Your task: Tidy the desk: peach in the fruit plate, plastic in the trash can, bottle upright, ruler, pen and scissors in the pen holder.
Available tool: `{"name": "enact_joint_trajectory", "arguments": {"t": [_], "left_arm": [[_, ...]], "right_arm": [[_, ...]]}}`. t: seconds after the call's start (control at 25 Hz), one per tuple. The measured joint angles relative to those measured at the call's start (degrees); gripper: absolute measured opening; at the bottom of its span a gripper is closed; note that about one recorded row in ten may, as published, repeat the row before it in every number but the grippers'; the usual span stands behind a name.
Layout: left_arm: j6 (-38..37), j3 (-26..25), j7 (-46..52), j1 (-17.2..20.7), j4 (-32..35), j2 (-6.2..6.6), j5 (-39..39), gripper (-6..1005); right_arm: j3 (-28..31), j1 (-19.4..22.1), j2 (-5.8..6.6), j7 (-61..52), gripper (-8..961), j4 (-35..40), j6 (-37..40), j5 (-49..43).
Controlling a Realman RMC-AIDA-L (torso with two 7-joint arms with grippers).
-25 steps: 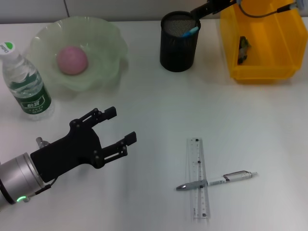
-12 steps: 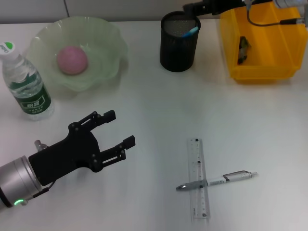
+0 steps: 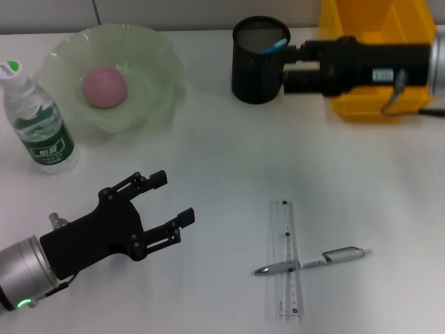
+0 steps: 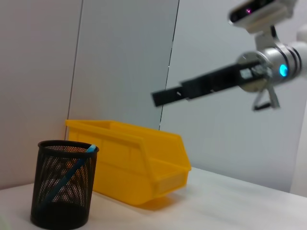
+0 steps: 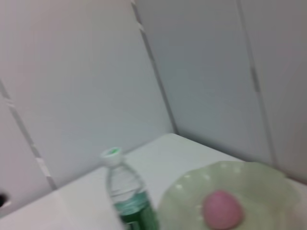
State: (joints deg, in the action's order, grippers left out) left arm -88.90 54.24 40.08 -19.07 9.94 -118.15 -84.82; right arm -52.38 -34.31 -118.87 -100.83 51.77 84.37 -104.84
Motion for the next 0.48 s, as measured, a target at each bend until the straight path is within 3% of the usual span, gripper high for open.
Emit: {"name": "enact_joint_trajectory", "arguments": {"t": [0.24,0.48], "left_arm": [[-1.3,0.9,0.0,0.3,1.1,0.13,0.0,808],[-2.5,1.3,0.0,0.3,1.1,0.39,0.0,807]], "right_arm": [[0.7,5.6,0.19,20.3,680,-12.7,7.8,8.2],[2.0,8.4,0.44,34.7,680,-21.7,10.5,8.1]]}}
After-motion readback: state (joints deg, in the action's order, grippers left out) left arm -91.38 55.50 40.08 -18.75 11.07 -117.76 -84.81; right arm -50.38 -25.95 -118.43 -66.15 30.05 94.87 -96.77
